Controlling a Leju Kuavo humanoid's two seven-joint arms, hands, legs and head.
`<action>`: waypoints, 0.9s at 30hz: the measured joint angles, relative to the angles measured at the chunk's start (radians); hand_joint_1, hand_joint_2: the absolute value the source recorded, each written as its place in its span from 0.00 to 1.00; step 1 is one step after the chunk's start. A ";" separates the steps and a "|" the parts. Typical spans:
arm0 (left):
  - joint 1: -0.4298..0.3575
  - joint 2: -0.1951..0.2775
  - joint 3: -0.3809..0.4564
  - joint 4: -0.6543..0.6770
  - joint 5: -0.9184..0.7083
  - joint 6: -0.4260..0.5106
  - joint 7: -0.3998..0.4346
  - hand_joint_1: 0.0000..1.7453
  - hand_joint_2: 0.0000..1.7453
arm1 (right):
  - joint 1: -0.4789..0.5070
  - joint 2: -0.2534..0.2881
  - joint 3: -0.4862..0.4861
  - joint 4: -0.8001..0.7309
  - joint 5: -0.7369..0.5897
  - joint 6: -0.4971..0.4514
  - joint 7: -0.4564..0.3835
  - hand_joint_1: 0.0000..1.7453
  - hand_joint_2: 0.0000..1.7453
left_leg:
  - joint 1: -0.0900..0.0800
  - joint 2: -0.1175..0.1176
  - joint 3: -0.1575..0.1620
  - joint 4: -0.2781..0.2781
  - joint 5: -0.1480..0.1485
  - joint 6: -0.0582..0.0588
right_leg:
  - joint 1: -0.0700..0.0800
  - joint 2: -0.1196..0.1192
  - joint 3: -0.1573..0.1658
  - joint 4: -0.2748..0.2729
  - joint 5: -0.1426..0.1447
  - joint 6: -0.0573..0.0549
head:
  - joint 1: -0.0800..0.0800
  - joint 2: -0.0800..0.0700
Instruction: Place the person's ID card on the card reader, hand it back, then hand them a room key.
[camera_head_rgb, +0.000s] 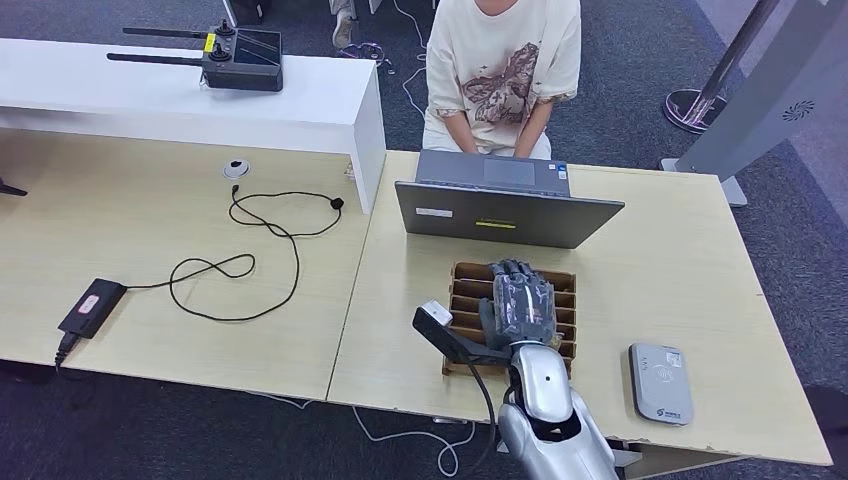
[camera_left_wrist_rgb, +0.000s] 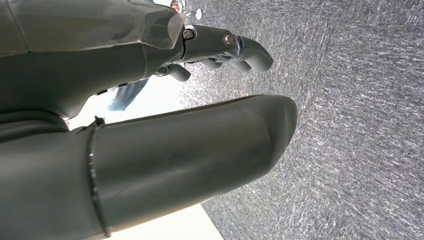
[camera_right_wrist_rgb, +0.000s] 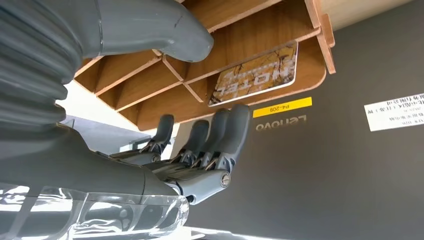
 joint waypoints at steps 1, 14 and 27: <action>0.000 0.000 0.000 0.000 0.000 0.000 0.000 0.00 0.00 | -0.001 0.000 0.000 0.003 0.000 0.000 0.000 0.50 1.00 | 0.000 0.000 0.000 0.000 0.000 0.000 | 0.000 0.000 0.000 0.000 0.000 0.000 | 0.000 0.000; -0.001 0.000 0.000 0.000 0.000 0.000 0.003 0.00 0.00 | -0.021 0.013 -0.002 0.036 0.003 -0.004 -0.003 0.64 1.00 | 0.000 0.000 0.000 0.000 0.000 0.000 | 0.000 0.000 0.000 0.000 0.000 0.000 | 0.000 0.000; -0.001 0.000 0.000 0.000 0.002 -0.003 0.001 0.00 0.00 | -0.037 0.024 -0.003 0.044 0.004 -0.014 -0.008 0.84 1.00 | 0.000 0.000 0.000 0.000 0.000 0.000 | 0.000 0.000 0.000 0.000 0.000 0.000 | 0.000 0.000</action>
